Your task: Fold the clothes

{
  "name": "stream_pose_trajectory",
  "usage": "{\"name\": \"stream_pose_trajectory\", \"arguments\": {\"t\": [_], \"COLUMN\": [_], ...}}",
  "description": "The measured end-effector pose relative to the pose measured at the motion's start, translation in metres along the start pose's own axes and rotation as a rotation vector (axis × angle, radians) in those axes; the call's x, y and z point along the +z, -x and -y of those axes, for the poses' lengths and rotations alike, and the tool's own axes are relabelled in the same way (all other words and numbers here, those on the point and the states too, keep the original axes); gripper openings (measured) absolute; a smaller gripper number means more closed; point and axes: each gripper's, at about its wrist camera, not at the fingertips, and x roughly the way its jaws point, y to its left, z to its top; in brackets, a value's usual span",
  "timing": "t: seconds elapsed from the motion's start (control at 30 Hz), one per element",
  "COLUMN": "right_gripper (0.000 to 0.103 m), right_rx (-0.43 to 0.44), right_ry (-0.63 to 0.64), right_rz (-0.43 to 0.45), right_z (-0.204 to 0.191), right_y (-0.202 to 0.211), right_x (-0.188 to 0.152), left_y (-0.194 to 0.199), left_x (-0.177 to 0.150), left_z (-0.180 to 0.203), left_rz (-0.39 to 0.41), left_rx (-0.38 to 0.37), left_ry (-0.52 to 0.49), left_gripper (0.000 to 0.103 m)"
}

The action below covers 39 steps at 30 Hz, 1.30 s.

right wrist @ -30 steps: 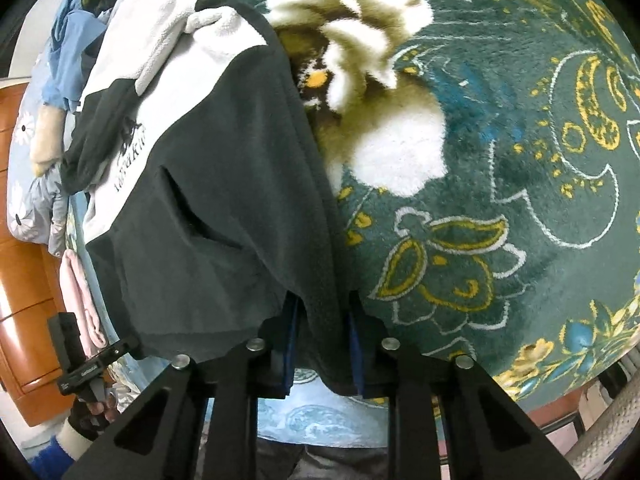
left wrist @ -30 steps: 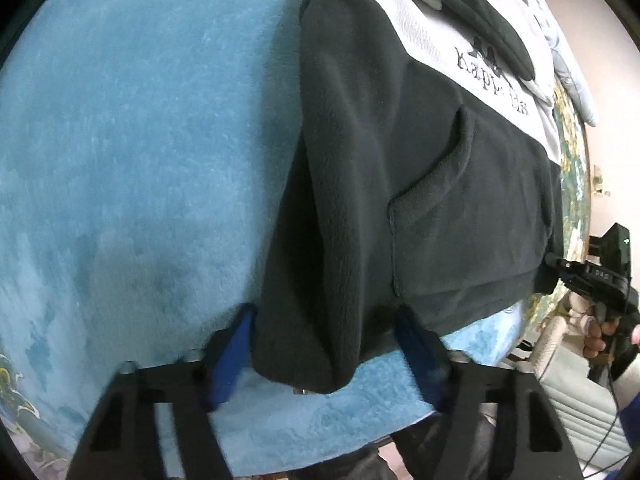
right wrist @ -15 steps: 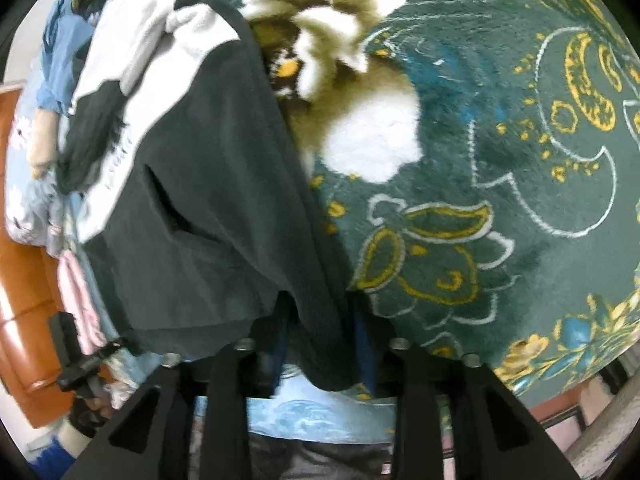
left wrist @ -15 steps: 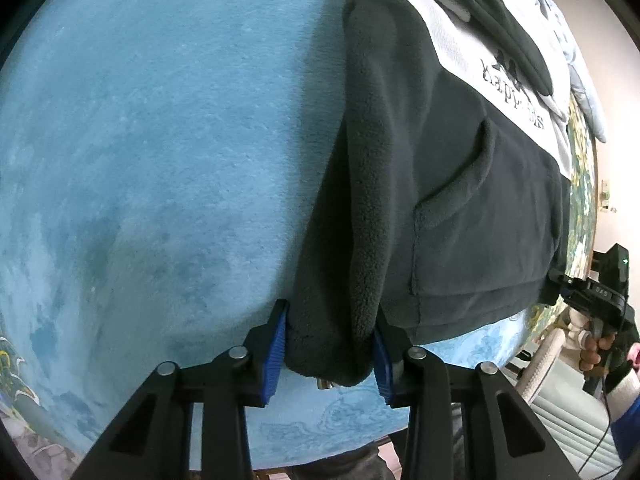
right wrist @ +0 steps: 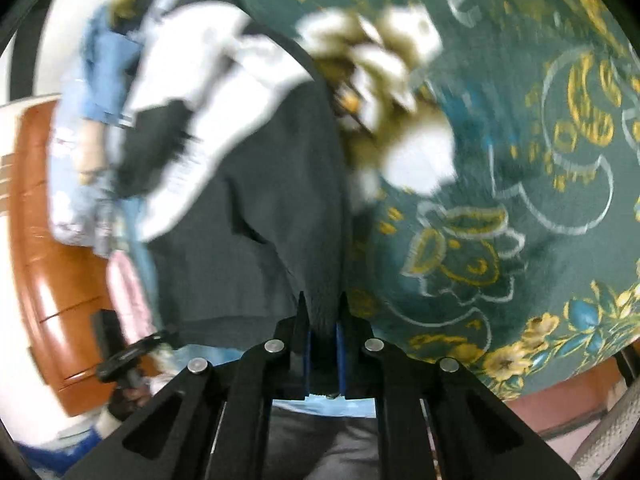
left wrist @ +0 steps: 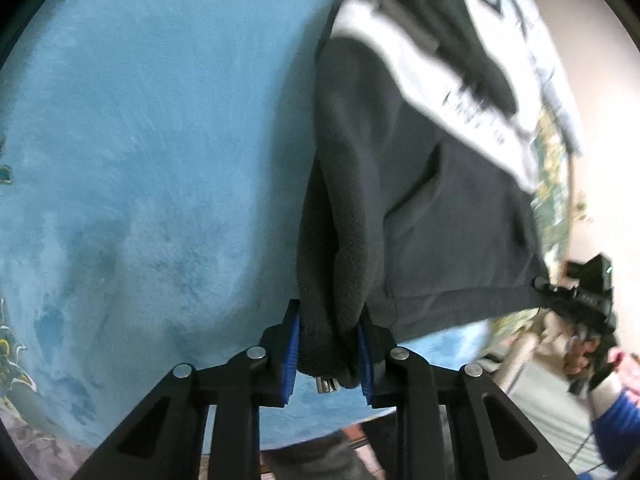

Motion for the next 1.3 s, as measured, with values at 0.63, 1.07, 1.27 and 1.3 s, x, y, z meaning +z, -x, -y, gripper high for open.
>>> {"name": "stream_pose_trajectory", "arguments": {"t": [0.63, 1.07, 1.27, 1.3], "right_gripper": [0.009, 0.010, 0.010, 0.010], "right_rx": [0.156, 0.139, 0.145, 0.148], "right_ry": [0.057, 0.031, 0.047, 0.049], "right_rz": [0.025, -0.005, -0.009, -0.009], "right_z": [-0.117, -0.108, -0.104, -0.103], "right_y": [-0.008, -0.021, -0.016, -0.015], "right_x": [0.180, 0.180, 0.178, 0.177], "left_y": [0.068, -0.010, -0.056, -0.056], "left_x": [0.209, 0.094, 0.091, 0.093], "left_z": [-0.011, 0.106, 0.118, 0.112], "left_rz": [0.260, 0.232, 0.200, 0.206], "left_rx": [-0.159, 0.219, 0.427, 0.435], "left_ry": [0.103, -0.166, -0.201, -0.172], "left_gripper": [0.003, 0.080, 0.080, 0.080]}}
